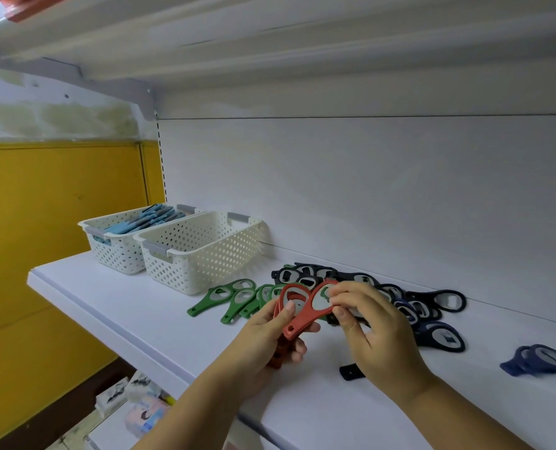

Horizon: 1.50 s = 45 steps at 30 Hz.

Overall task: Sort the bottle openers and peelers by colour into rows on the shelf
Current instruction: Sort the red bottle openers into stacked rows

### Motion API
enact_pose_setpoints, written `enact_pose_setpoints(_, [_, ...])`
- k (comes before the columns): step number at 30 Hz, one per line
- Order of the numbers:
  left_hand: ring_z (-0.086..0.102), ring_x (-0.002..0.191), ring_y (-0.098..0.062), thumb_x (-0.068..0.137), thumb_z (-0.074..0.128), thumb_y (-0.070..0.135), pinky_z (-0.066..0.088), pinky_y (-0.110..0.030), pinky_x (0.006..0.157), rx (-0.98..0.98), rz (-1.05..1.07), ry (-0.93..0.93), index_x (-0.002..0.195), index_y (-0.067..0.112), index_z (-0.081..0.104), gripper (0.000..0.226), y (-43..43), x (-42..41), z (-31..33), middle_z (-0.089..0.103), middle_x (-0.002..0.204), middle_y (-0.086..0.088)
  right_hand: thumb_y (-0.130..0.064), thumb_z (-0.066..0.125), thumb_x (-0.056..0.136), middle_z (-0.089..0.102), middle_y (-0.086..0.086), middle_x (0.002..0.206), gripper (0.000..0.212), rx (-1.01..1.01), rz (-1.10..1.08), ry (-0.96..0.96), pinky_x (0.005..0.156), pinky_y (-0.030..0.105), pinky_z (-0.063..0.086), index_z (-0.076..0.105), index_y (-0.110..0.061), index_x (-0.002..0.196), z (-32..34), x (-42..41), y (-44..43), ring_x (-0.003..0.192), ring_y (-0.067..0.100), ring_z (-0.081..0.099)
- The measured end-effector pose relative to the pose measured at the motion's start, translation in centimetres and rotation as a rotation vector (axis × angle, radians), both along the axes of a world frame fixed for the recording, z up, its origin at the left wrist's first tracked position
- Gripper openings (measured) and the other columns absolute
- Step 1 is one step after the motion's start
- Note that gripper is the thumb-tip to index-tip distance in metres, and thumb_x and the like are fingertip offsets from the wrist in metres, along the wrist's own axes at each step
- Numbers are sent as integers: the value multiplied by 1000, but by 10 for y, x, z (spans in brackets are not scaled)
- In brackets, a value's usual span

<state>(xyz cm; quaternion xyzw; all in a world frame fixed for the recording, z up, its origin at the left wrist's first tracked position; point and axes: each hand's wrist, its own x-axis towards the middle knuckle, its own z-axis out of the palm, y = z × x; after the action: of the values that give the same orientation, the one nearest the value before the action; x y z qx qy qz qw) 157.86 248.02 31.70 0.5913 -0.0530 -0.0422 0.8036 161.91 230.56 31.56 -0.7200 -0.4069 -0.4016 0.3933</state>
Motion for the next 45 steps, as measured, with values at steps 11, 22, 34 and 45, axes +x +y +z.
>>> enact_pose_setpoints(11, [51,51,-17,74,68,15,42,-22,47,38,-123,-27,111,10,59,38,4,-1,-1,68,85,-13,-20,52,90,67,-5,112,21,-182,21,85,93,11,44,69,-10,95,-7,3,1,108,-1,58])
enact_pose_setpoints(22, [53,58,-16,83,67,18,41,-22,50,154,-123,-90,116,21,58,34,-2,-5,0,68,90,-9,-31,43,95,38,-22,132,44,-119,-49,408,93,4,39,44,-24,138,-10,-4,7,118,-17,40])
enact_pose_setpoints(34, [52,56,-18,78,62,9,43,-25,52,193,-193,10,98,9,58,20,-7,-6,13,64,80,-10,-38,59,84,52,-23,109,44,-158,-18,486,85,20,50,61,-27,126,-9,-3,5,106,1,52])
enact_pose_setpoints(45, [63,84,-22,94,50,7,47,-33,74,-17,258,116,92,5,65,15,-22,-4,13,71,83,-7,-55,67,74,46,-6,55,27,-395,-180,701,52,23,35,60,-29,70,12,-30,15,52,6,42])
